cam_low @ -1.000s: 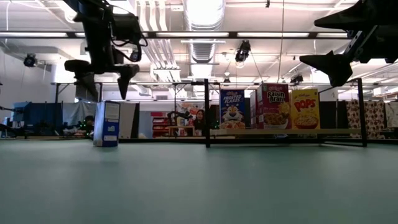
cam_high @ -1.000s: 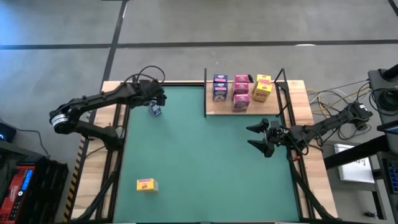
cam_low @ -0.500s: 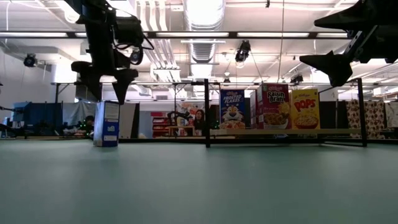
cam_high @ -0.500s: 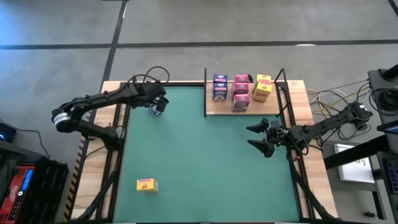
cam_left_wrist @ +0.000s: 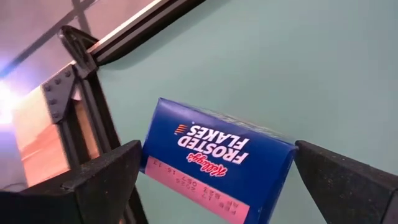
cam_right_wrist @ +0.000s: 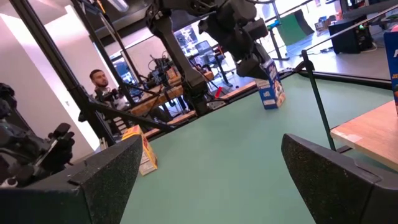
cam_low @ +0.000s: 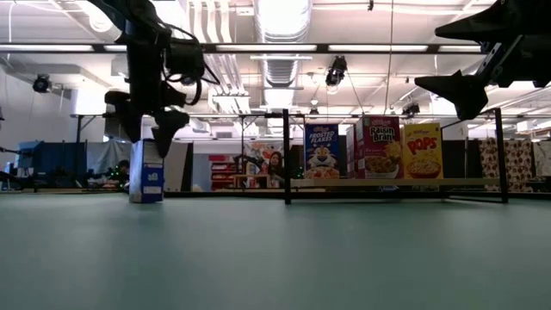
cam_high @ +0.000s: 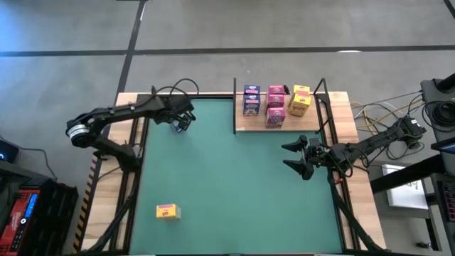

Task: Stack cereal on shelf
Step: Move the blue cereal box to the center

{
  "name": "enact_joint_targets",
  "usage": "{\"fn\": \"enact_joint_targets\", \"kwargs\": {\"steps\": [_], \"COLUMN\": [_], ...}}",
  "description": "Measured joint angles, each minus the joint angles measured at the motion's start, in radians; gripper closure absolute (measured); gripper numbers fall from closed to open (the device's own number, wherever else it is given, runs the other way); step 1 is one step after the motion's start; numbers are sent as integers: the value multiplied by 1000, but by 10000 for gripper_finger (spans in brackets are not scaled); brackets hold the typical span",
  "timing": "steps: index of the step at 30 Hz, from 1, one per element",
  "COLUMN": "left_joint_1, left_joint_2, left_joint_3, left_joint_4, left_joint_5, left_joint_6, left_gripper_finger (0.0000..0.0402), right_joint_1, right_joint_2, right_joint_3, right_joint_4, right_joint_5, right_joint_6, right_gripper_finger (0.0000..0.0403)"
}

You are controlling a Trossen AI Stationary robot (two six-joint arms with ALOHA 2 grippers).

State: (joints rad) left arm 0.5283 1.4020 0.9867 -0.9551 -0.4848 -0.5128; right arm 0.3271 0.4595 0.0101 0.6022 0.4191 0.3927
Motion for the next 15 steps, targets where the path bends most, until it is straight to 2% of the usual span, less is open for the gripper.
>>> {"fn": "enact_joint_targets", "kwargs": {"steps": [8, 15], "left_joint_1": [16, 17], "left_joint_2": [37, 32], "left_joint_3": [3, 1], "left_joint_4": [-3, -4], "left_joint_5": [-14, -14], "left_joint_6": [-36, -79], "left_gripper_finger": [11, 60], "right_joint_1": [0, 0], "right_joint_2": [0, 0], "right_joint_3": [0, 0], "right_joint_4": [0, 0], "right_joint_5": [0, 0], "right_joint_6": [0, 0], "right_gripper_finger": [30, 30]}}
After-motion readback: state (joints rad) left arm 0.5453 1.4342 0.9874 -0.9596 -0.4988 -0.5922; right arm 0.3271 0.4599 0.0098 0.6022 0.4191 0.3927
